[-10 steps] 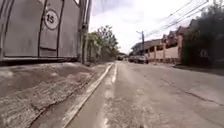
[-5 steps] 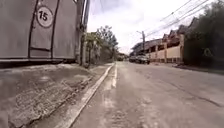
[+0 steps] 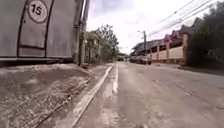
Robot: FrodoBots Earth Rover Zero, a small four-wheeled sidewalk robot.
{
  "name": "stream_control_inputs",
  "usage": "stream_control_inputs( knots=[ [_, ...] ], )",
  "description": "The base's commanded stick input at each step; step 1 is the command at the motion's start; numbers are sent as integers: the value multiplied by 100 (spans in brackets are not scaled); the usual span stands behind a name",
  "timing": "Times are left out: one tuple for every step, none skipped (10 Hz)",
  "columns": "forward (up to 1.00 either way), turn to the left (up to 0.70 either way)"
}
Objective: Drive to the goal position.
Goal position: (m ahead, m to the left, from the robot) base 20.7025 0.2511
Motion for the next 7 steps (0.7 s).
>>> stream_control_inputs(
  knots=[
    [70,-31],
    [70,-28],
    [70,-14],
    [70,0],
    [70,0],
    [70,0],
    [70,0]
  ],
)
